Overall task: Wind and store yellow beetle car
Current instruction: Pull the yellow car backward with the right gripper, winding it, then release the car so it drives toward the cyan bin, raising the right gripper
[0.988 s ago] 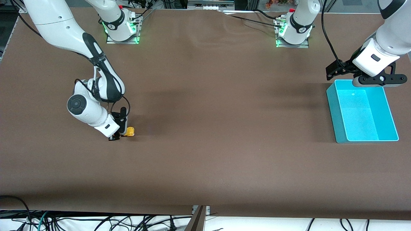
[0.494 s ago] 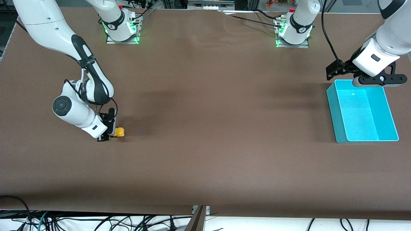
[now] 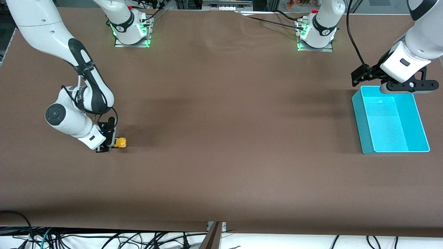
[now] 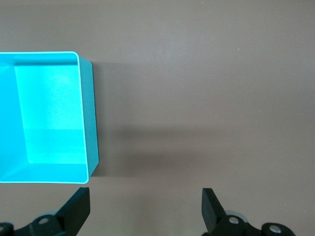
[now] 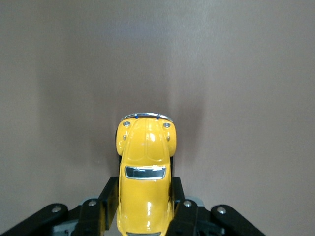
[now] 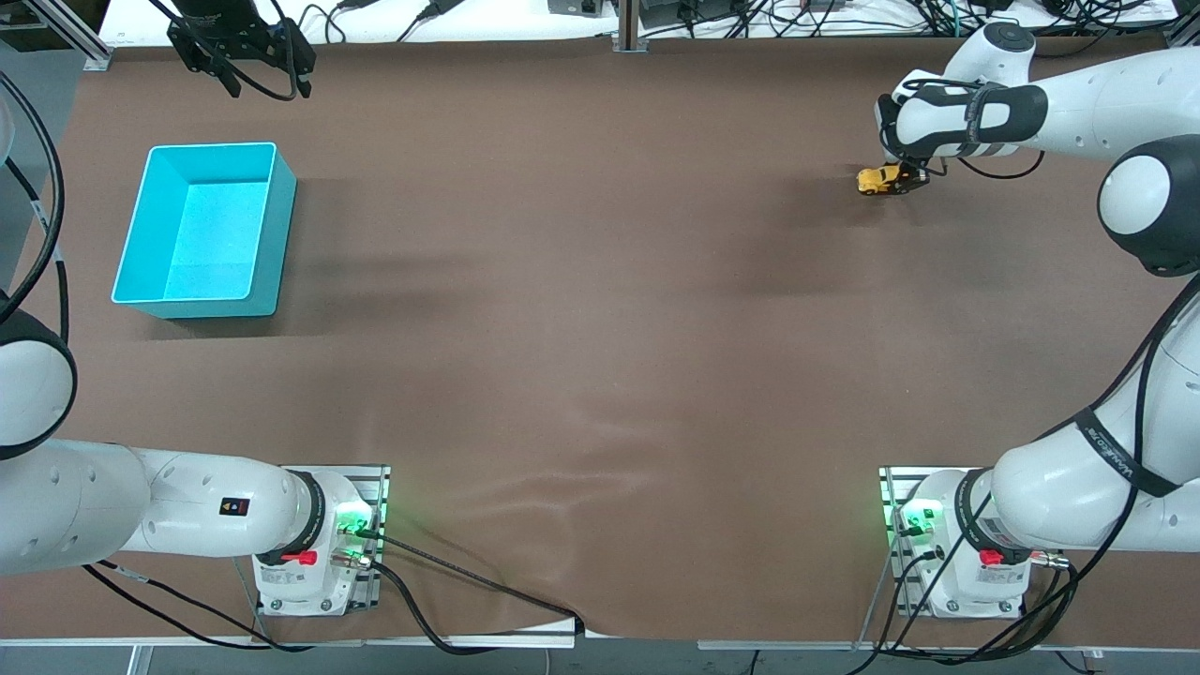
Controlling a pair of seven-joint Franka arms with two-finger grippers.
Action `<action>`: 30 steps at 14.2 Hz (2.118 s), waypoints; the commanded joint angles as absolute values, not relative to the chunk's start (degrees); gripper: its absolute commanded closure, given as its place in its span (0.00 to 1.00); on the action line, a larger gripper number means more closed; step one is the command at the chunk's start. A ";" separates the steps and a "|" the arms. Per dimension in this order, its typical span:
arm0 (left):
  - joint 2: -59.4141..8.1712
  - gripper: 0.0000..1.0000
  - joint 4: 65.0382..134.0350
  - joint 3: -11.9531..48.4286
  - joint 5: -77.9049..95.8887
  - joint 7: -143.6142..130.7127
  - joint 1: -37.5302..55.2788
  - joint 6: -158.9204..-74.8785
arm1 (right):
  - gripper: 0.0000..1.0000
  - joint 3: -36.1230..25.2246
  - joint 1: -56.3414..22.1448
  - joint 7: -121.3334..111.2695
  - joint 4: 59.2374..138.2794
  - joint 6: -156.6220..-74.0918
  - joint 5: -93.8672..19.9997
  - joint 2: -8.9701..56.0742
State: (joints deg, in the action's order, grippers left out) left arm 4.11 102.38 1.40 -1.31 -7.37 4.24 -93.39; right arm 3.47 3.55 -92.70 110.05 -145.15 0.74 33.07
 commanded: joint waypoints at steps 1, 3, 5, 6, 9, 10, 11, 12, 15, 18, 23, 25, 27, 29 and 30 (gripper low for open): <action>4.04 0.00 101.60 1.58 -0.44 -7.21 3.69 -92.37 | 0.53 3.78 5.54 -95.36 110.04 -144.05 0.44 33.92; 4.04 0.00 101.60 1.58 -0.44 -7.21 3.69 -92.37 | 0.53 3.78 5.71 -95.36 110.04 -144.05 0.44 33.93; 4.04 0.00 101.60 1.67 -0.44 -7.38 3.69 -92.29 | 0.53 3.78 5.80 -95.71 110.04 -144.05 0.35 33.84; 4.04 0.00 101.60 1.58 -0.44 -7.47 3.69 -92.29 | 0.53 3.78 5.80 -95.71 110.04 -144.05 0.44 33.92; 4.04 0.00 101.60 1.67 -0.44 -7.47 3.69 -92.29 | 0.00 3.78 5.71 -95.80 109.95 -144.14 0.44 33.84; 4.04 0.00 101.60 1.67 -0.44 -7.47 3.69 -92.29 | 0.00 3.87 5.80 -96.50 109.95 -144.14 0.44 33.58; 4.04 0.00 101.60 1.67 -0.44 -7.47 3.69 -92.29 | 0.00 3.95 5.89 -97.11 109.86 -144.05 0.35 32.53; 4.04 0.00 101.60 1.67 -0.44 -7.47 3.69 -92.29 | 0.00 4.13 5.80 -96.86 109.60 -143.53 0.35 30.61; 4.04 0.00 101.60 1.67 -0.44 -7.47 3.69 -92.29 | 0.00 4.31 4.66 -96.42 102.69 -132.59 0.44 27.86; 4.04 0.00 101.60 1.67 -0.44 -7.47 3.69 -92.29 | 0.00 4.22 4.66 -96.07 96.87 -125.61 0.26 28.04; 4.04 0.00 101.60 1.58 -0.53 -7.47 3.69 -92.29 | 0.00 3.87 4.75 -86.17 87.22 -113.94 -5.08 27.60; 4.04 0.00 101.69 1.58 -0.44 -7.47 3.69 -92.29 | 0.00 4.13 4.66 -75.21 82.90 -109.97 -5.36 27.60; 4.04 0.00 101.78 1.58 -0.61 -7.47 3.60 -92.29 | 0.00 4.22 4.75 -62.46 81.31 -107.41 -5.54 27.51; 4.04 0.00 101.69 1.58 -0.88 -7.38 3.60 -92.29 | 0.00 4.31 4.57 -50.34 80.33 -105.91 -5.71 26.46; 4.04 0.00 101.78 1.58 -0.88 -7.47 3.60 -92.29 | 0.00 4.48 4.48 -43.92 80.42 -104.86 -5.80 24.98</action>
